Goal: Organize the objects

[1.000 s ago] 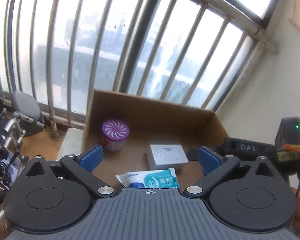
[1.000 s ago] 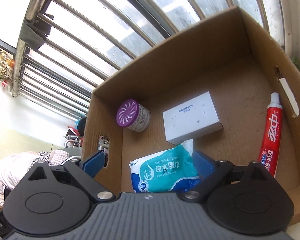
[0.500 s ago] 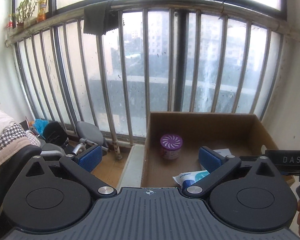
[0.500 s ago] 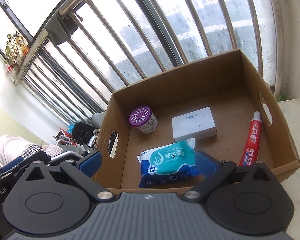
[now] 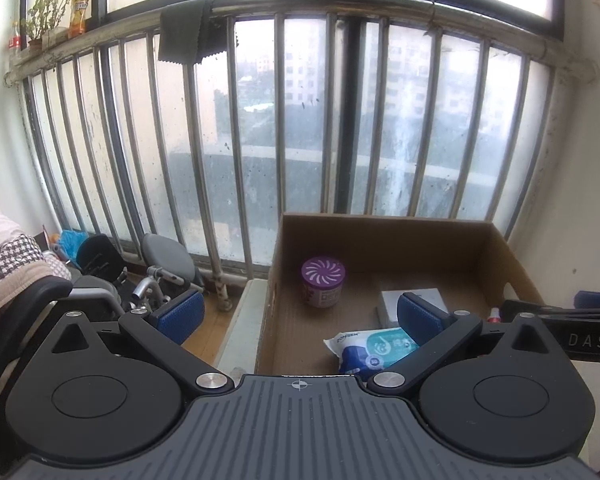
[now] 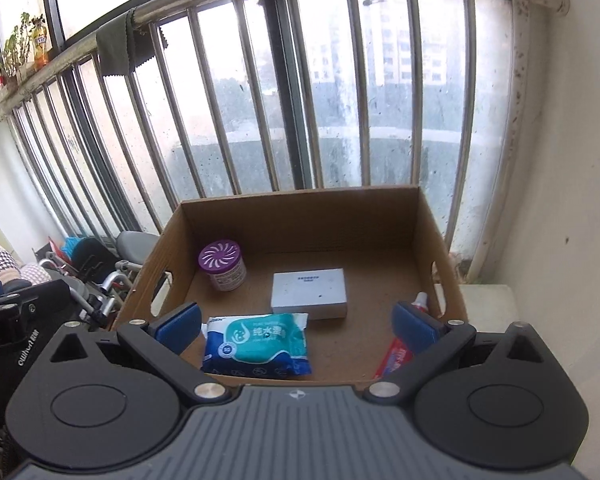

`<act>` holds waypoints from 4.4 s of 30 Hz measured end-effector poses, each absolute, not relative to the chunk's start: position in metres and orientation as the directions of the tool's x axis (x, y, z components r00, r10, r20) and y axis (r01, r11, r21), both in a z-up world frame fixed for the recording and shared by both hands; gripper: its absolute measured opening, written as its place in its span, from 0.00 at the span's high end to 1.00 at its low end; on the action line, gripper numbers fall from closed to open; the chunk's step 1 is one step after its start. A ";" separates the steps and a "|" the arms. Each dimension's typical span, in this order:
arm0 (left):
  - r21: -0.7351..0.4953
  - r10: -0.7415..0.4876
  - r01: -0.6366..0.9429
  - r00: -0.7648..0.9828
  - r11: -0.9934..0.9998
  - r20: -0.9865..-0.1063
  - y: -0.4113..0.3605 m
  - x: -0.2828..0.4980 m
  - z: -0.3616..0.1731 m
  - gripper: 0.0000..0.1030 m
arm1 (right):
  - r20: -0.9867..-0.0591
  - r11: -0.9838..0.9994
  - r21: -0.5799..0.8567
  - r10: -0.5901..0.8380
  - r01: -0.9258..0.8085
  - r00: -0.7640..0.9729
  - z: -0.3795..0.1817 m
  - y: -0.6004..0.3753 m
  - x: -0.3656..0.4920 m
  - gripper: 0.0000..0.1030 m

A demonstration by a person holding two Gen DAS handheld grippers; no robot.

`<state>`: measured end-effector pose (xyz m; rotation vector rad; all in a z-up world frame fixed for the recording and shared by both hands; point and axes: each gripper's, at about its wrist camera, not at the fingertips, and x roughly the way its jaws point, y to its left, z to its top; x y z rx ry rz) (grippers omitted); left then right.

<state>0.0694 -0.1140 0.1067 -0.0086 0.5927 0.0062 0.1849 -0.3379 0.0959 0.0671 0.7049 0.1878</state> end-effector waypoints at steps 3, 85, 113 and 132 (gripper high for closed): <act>-0.011 -0.025 0.023 0.839 1.000 -0.543 -0.121 0.067 0.105 0.00 | -0.610 0.987 0.091 0.160 -0.131 0.776 0.097 -0.343 0.179 0.00; -0.045 -0.083 0.087 0.505 0.995 -0.859 -0.163 0.095 0.039 0.00 | -0.810 0.990 0.047 0.116 -0.133 0.575 0.042 -0.381 0.193 0.00; -0.031 -0.062 0.072 0.480 0.997 -0.875 -0.156 0.104 0.025 0.00 | -0.824 0.987 0.041 0.123 -0.158 0.552 0.030 -0.370 0.204 0.00; -0.012 -0.046 0.073 0.483 0.997 -0.874 -0.157 0.109 0.028 0.00 | -0.833 0.988 0.059 0.129 -0.144 0.538 0.026 -0.369 0.207 0.00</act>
